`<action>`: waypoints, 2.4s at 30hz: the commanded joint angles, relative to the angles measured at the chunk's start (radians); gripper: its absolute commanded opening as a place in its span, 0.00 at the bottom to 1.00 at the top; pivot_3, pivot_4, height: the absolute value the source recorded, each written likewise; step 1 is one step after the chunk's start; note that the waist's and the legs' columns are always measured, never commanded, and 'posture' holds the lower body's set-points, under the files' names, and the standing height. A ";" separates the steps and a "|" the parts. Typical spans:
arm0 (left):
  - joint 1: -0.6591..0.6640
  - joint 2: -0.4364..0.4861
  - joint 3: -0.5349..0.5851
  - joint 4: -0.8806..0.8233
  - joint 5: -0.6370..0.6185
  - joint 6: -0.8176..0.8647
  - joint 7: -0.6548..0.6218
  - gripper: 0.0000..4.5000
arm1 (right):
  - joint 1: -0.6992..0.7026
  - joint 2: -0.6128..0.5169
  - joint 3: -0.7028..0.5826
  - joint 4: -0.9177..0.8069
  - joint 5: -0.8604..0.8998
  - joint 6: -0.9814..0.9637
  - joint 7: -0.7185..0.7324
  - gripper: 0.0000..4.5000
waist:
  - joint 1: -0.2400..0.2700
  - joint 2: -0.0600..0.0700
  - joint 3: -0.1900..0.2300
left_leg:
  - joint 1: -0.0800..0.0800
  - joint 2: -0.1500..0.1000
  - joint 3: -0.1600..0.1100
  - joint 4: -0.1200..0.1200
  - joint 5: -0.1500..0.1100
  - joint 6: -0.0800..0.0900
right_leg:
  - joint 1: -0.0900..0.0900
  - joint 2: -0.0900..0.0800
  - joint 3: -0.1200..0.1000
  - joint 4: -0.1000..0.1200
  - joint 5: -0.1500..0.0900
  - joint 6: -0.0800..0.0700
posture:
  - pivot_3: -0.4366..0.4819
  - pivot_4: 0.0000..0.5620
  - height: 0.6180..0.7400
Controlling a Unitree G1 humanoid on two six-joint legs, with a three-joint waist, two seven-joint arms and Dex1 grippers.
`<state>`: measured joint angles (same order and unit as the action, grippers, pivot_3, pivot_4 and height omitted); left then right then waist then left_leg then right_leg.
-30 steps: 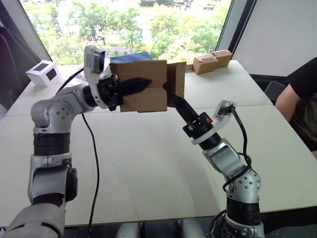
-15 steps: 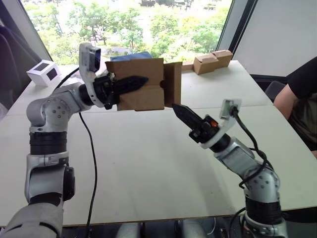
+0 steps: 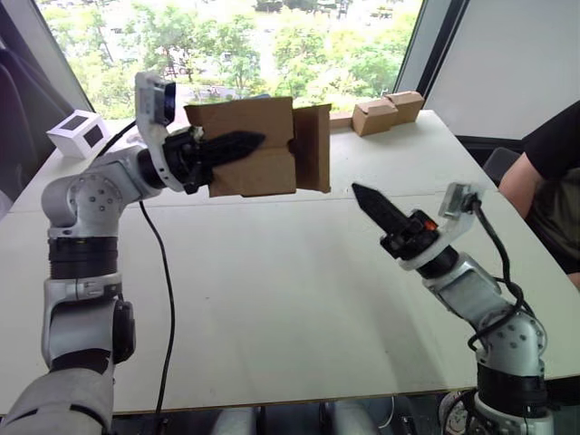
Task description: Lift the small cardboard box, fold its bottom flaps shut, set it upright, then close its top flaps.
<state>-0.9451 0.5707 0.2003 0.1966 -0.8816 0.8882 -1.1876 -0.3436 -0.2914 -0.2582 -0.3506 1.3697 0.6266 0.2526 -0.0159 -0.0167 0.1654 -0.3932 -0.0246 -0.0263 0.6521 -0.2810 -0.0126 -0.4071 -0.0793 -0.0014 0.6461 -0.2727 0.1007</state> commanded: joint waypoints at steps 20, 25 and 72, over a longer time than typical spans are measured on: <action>-0.001 -0.028 0.025 -0.051 -0.042 0.002 0.048 0.00 | -0.069 0.170 0.075 -0.019 -0.001 -0.054 -0.009 0.09 | 0.001 0.000 0.000 | 0.000 0.000 0.000 0.000 0.000 0.000 | 0.000 0.000 0.000 0.000 0.000 0.000 | 0.48 0.27 0.98; 0.006 -0.027 0.025 -0.051 -0.039 -0.002 0.047 0.00 | -0.057 0.175 0.073 -0.025 0.029 -0.050 -0.006 0.09 | 0.000 0.000 0.000 | 0.000 0.000 0.000 0.000 0.000 0.000 | 0.000 0.000 0.000 0.000 0.000 0.000 | 0.48 0.27 0.98; 0.017 -0.036 0.009 -0.048 -0.017 -0.014 0.041 0.00 | -0.040 0.304 0.176 -0.030 -0.020 -0.073 -0.047 0.09 | -0.001 0.000 0.000 | 0.000 0.000 0.000 0.000 0.000 0.000 | 0.000 0.000 0.000 0.000 0.000 0.000 | 0.48 0.27 0.98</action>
<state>-0.9154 0.5276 0.2090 0.1812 -0.8925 0.8843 -1.1368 -0.3641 0.0034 -0.0861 -0.3610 1.3473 0.5583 0.2034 -0.0170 -0.0167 0.1654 -0.3933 -0.0249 -0.0265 0.6520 -0.2809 -0.0129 -0.4075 -0.0795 -0.0014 0.6465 -0.2727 0.1007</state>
